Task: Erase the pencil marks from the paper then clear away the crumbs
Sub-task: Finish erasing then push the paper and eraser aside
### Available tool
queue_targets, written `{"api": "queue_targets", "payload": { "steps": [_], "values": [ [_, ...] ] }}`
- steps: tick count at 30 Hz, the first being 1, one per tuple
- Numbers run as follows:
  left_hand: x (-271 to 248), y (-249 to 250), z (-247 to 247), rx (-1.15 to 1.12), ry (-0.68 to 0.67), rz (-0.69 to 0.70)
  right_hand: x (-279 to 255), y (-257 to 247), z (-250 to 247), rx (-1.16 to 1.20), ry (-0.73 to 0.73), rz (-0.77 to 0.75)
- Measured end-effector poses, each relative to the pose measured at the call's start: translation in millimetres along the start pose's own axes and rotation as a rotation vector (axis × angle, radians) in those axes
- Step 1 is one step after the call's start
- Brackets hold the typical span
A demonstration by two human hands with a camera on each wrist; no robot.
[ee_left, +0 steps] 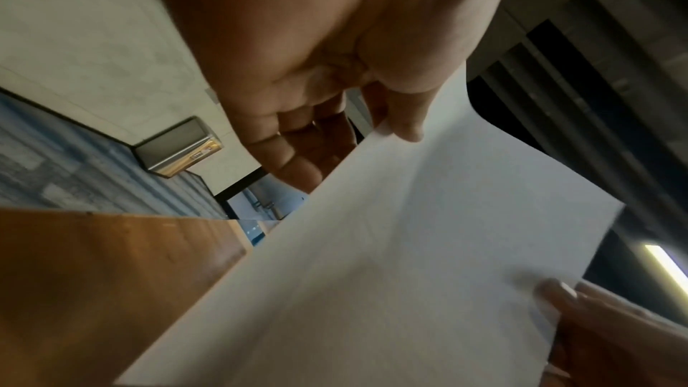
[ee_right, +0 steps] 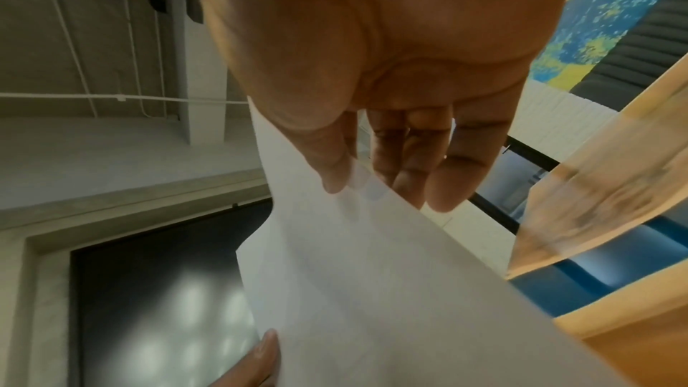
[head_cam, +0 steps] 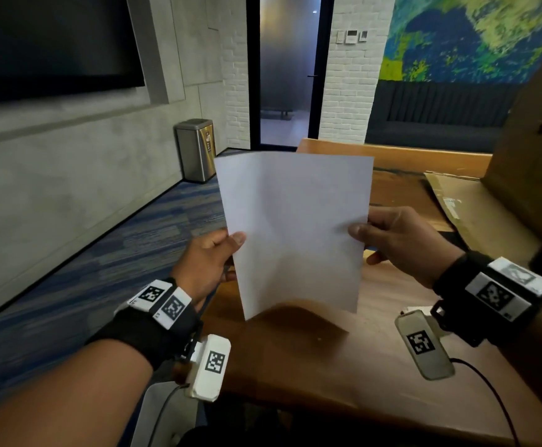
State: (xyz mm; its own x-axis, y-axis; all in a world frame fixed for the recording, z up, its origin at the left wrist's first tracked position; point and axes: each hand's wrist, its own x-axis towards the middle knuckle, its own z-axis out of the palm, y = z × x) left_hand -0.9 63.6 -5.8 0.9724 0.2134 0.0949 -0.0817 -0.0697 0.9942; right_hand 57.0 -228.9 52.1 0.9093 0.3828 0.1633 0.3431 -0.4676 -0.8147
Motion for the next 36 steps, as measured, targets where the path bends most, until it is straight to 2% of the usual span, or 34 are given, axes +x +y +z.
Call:
{"api": "queue_targets", "payload": {
  "steps": [3, 7, 13, 17, 22, 24, 27, 31, 34, 36],
  "values": [
    [4, -4, 1, 0.093, 0.0, 0.03, 0, 2, 4, -0.039, -0.025, 0.033],
    [7, -13, -1, 0.253, -0.079, -0.144, 2, 19, 10, -0.089, -0.028, 0.15],
    [7, -6, -5, 0.295, -0.066, -0.126, 4, 25, -1, -0.107, -0.029, 0.104],
    [-3, -20, -1, 0.401, -0.154, -0.247, 1, 61, -14, -0.418, -0.087, 0.165],
    [-18, -37, 3, 0.539, -0.245, -0.365, -17, 104, -29, -0.977, -0.389, 0.23],
    [-20, -40, 5, 0.613, -0.228, -0.384, -25, 116, -33, -1.098, -0.417, 0.239],
    [-24, -39, 2, 0.822, -0.209, -0.416, -31, 130, -37, -1.125, -0.389, 0.236],
    [-23, -35, 2, 1.131, -0.188, -0.301, -27, 130, -39, -1.123, -0.364, 0.275],
    [-22, -34, 9, 1.275, -0.341, -0.22, -21, 117, -28, -1.1, -0.381, 0.242],
    [-21, -36, 15, 1.395, -0.473, -0.216, -17, 104, -15, -1.03, -0.386, 0.18]
  ]
}}
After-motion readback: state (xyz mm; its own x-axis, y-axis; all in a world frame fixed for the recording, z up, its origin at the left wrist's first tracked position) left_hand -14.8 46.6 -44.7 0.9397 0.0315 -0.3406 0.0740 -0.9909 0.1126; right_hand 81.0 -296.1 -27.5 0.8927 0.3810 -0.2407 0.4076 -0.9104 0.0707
